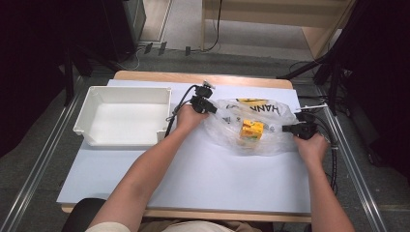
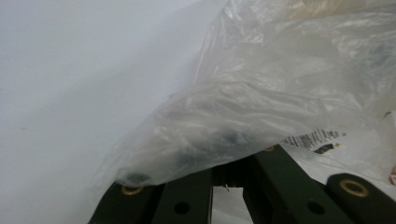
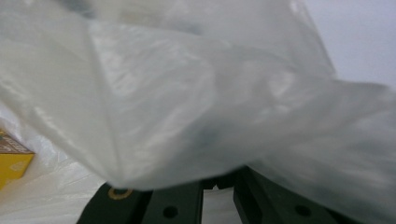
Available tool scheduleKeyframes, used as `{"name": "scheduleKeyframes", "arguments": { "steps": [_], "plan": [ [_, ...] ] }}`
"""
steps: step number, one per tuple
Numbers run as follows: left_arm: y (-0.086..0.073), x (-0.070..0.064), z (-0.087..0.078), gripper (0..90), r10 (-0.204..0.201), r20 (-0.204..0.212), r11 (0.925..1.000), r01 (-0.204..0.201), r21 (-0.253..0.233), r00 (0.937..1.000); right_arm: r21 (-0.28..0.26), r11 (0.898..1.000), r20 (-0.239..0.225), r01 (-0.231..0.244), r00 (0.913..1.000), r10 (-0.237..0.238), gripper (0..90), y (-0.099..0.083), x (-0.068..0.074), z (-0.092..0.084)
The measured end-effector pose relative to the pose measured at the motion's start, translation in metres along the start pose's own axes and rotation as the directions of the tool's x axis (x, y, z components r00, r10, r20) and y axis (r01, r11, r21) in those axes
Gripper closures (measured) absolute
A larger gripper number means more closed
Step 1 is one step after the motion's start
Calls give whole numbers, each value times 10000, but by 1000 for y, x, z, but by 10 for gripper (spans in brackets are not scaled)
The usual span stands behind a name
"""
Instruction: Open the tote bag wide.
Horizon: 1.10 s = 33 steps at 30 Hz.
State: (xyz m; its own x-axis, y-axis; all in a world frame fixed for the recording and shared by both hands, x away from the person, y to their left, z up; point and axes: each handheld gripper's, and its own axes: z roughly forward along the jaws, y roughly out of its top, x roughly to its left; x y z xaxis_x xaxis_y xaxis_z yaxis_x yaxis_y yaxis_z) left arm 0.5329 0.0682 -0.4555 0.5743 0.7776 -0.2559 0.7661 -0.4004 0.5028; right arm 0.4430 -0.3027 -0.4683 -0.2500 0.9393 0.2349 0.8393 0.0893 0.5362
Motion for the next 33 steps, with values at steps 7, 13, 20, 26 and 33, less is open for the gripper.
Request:
{"name": "scheduleKeyframes", "arguments": {
  "steps": [7, 13, 20, 26, 33],
  "plan": [
    [-2, 4, -1, 900, -178, -66, 9998, 177, -135, 9998, -288, 9986, 20, -449, 9990, 450, 900, -7, -14, -7],
    [-2, 4, -2, 900, -313, -177, 9994, 311, -140, 9994, -312, 9968, 51, -737, 9973, 739, 900, -14, -27, -13],
    [-4, 9, -4, 900, -428, -152, 9988, 425, -230, 9990, -375, 9964, 556, -755, 9954, 775, 900, -25, -40, -24],
    [-6, 10, -5, 900, -335, -224, 9990, 328, -307, 9992, -625, 9929, 317, -1009, 9942, 1031, 900, -34, -51, -29],
    [-7, 11, -7, 900, -355, -338, 9990, 346, -289, 9988, -640, 9931, 523, -980, 9935, 1014, 900, -38, -53, -34]
  ]
}}
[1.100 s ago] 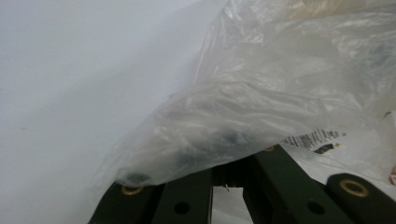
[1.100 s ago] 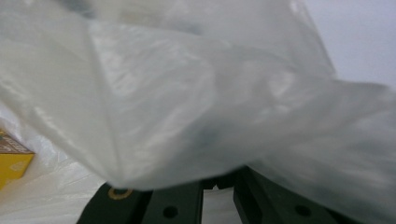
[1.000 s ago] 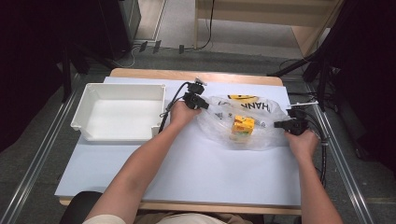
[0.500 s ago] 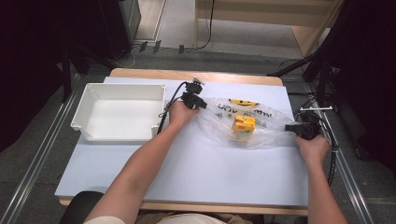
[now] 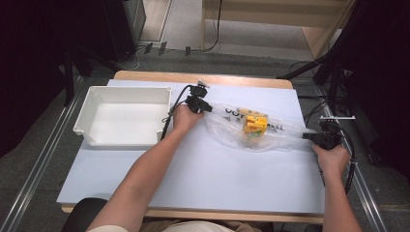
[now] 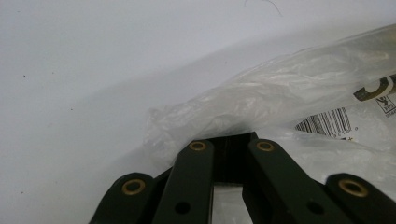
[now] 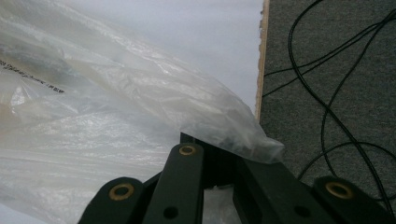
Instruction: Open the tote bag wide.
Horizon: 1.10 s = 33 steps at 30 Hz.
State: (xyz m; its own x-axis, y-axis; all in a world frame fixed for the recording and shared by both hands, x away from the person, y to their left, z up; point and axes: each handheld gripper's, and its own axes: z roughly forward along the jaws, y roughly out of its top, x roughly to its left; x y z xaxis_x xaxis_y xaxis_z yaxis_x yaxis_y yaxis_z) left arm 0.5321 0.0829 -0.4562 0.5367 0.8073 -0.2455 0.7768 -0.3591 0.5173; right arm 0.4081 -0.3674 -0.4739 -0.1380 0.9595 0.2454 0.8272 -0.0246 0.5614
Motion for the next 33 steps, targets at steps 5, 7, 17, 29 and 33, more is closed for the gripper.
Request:
{"name": "scheduleKeyframes", "arguments": {
  "steps": [5, 7, 17, 29, 33],
  "plan": [
    [-1, -2, -2, 900, 193, -212, 9997, -190, 137, 9996, 11, 10000, 29, -13, 10000, 13, 900, -4, -4, -4],
    [0, -2, -2, 900, 168, -232, 9997, -164, 173, 9996, 41, 10000, 29, 39, 10000, -39, 900, -5, -5, -4],
    [3, -1, -5, 900, -336, -60, 9989, 338, 338, 9994, 131, 9998, 195, 174, 9997, -177, 900, -3, 1, -6],
    [11, -19, -50, 900, 832, 839, 9953, -787, -558, 9930, -416, 9876, -653, 1511, 9860, -1536, 900, 15, 48, -29],
    [14, -22, -59, 900, 1002, 933, 9939, -954, -550, 9906, -565, 9809, -854, 1862, 9780, -1905, 900, 20, 60, -34]
  ]
}}
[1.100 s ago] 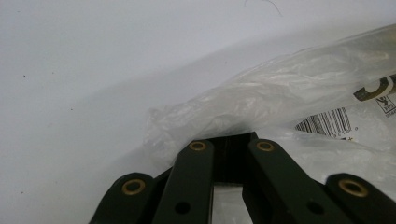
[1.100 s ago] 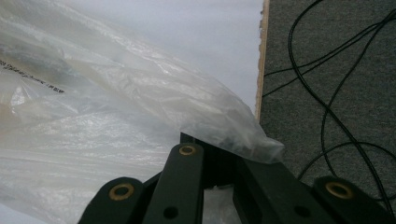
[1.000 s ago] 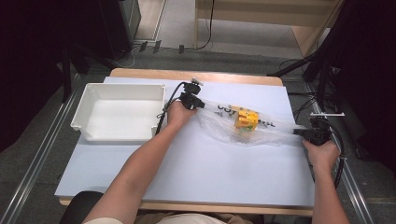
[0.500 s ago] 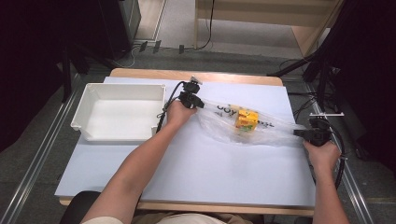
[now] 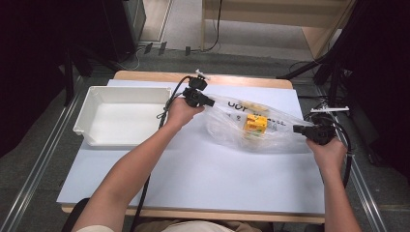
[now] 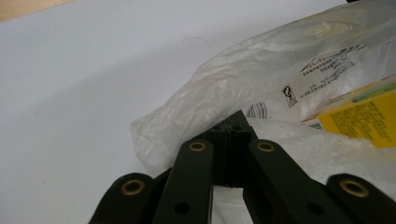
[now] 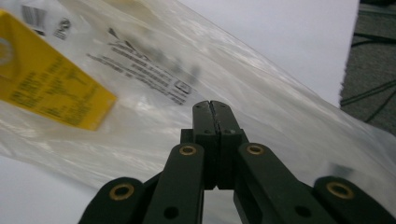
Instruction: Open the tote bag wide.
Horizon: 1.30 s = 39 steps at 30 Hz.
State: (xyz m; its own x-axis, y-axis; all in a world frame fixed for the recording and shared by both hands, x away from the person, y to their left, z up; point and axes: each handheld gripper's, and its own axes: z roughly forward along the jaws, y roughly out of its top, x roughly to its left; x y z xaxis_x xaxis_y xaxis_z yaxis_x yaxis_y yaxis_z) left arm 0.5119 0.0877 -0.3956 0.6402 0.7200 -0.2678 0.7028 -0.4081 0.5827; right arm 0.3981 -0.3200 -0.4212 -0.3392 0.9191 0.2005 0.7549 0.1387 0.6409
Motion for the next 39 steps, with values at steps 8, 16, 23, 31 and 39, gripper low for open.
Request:
{"name": "scheduleKeyframes", "arguments": {
  "steps": [8, 16, 23, 31, 39],
  "plan": [
    [7, -12, -11, 898, 171, 289, 9994, -162, -292, 9994, 92, 9986, -432, 519, 9977, -514, 900, 14, 19, 4],
    [12, -26, -16, 721, 680, 506, 9977, -676, -99, 9964, 114, 9956, -537, 935, 9942, -928, 900, 27, 34, 5],
    [21, -49, -15, 838, 1278, 799, 9918, -1272, -127, 9886, 151, 9939, -687, 1089, 9918, -1076, 900, 36, 39, 9],
    [24, -68, 11, 900, 1461, 858, 9891, -1470, 41, 9855, 170, 9912, -940, 1310, 9872, -1289, 900, 52, 43, 30],
    [15, -73, 38, 900, 1217, 805, 9925, -1201, -245, 9893, 80, 9887, -990, 1500, 9839, -1485, 900, 64, 40, 64]
  ]
}}
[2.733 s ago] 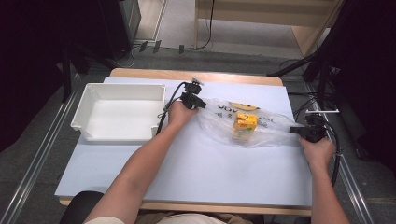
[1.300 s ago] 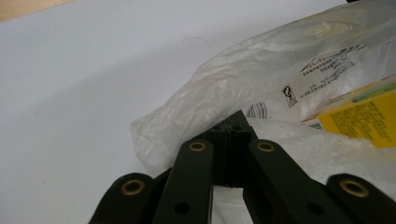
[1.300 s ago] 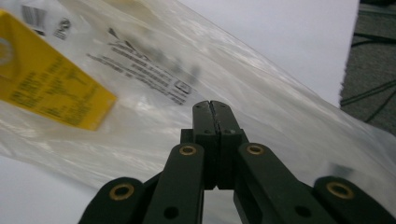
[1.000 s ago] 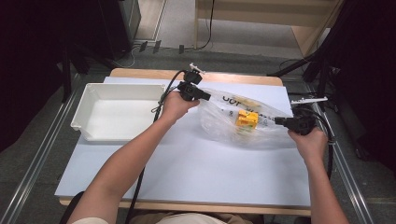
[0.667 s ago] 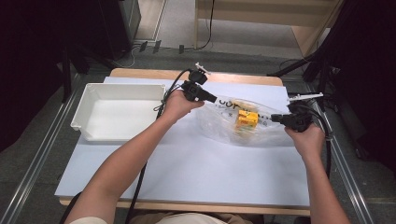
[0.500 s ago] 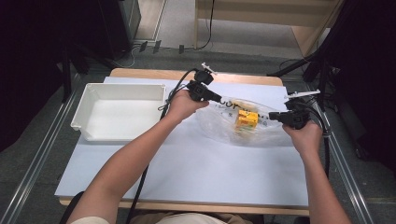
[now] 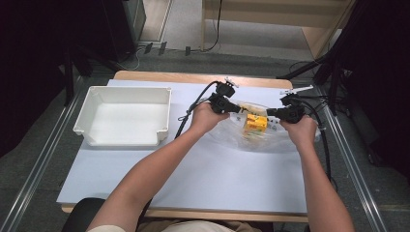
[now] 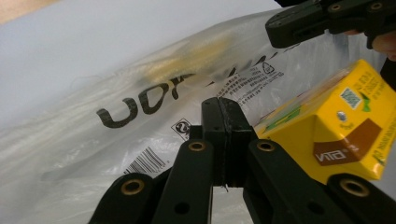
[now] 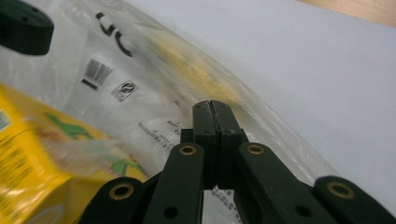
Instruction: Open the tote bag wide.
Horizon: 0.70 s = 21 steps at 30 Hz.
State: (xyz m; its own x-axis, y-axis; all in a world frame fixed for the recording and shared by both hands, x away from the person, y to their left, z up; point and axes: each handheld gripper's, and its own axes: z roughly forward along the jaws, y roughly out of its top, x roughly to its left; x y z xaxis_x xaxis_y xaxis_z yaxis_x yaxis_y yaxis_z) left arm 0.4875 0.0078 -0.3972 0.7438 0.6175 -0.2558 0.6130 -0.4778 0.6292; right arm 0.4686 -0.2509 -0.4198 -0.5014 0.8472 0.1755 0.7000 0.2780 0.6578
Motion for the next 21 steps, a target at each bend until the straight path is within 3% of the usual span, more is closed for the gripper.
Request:
{"name": "scheduleKeyframes", "arguments": {
  "steps": [2, 8, 14, 21],
  "plan": [
    [-7, 0, 10, 900, 14, -46, 9993, -12, 371, 10000, 70, 9999, 38, -107, 9999, 107, 900, 0, -3, 5],
    [-26, -1, 26, 900, -229, 182, 9967, 214, 783, 9996, 481, 9982, -14, -346, 9994, 347, 900, -2, -10, 25],
    [-49, -6, 29, 900, -60, 314, 9945, 27, 1046, 9995, 877, 9949, 9, -507, 9987, 508, 900, -9, -11, 39],
    [-70, -10, 27, 900, 59, 396, 9952, -98, 977, 9992, 1034, 9935, 129, -475, 9988, 464, 900, -13, -11, 47]
  ]
}}
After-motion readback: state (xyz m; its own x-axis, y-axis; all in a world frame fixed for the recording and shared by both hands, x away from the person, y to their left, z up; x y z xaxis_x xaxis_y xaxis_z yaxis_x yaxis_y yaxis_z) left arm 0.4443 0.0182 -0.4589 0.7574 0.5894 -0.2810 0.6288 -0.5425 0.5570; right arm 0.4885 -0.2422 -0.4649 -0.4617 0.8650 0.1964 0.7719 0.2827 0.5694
